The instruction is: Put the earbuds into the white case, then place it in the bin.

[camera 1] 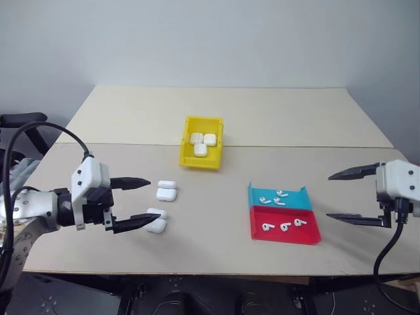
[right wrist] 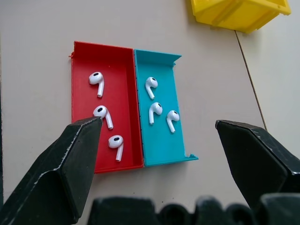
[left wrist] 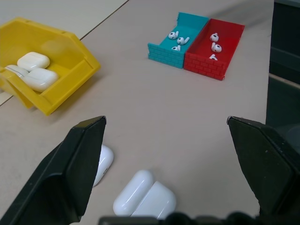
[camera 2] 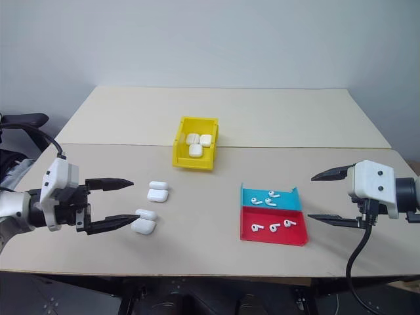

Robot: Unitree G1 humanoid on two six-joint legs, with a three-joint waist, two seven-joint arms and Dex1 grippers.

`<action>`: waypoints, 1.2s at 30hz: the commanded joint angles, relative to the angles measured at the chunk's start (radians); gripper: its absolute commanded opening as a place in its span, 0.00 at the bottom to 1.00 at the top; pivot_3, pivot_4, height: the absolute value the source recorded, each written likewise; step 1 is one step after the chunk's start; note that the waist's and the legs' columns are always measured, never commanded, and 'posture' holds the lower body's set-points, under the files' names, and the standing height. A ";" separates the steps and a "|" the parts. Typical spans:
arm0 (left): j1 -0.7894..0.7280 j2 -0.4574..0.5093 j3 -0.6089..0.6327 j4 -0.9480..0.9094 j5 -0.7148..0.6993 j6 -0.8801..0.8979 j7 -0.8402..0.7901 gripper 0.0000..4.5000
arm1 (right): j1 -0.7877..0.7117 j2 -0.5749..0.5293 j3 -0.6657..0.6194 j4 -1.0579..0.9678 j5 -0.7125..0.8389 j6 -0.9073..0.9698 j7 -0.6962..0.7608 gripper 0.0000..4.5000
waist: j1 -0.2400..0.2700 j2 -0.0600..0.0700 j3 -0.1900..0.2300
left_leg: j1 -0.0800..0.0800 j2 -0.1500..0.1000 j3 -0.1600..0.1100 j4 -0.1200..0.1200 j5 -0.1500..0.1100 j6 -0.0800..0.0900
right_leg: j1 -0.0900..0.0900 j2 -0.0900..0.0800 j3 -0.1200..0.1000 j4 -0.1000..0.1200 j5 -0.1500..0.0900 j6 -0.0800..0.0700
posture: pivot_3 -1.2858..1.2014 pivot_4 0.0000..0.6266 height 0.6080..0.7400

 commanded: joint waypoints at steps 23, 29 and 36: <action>-0.090 -0.035 0.043 -0.353 -0.101 0.380 0.594 1.00 | -0.040 -0.024 0.029 0.049 -0.012 -0.034 0.001 1.00 | 0.001 -0.001 0.000 | 0.001 0.000 -0.004 0.000 0.000 0.000 | 0.001 0.000 0.001 0.000 0.000 0.000 | 0.52 0.24 1.00; -0.395 -0.102 -0.035 -0.360 -0.284 0.984 0.908 1.00 | -0.016 -0.042 0.011 0.041 -0.009 -0.016 0.024 1.00 | 0.001 -0.001 0.000 | 0.004 -0.001 -0.008 0.000 0.000 0.000 | 0.003 0.000 0.001 0.001 0.000 0.001 | 0.52 0.24 1.00; -0.415 -0.214 -0.108 -0.253 -0.573 1.029 1.377 1.00 | 0.016 -0.039 0.026 0.025 -0.026 0.005 0.005 1.00 | -0.001 -0.002 0.001 | 0.006 -0.001 -0.010 0.000 0.000 -0.001 | 0.006 0.000 0.002 0.001 0.000 0.000 | 0.52 0.24 1.00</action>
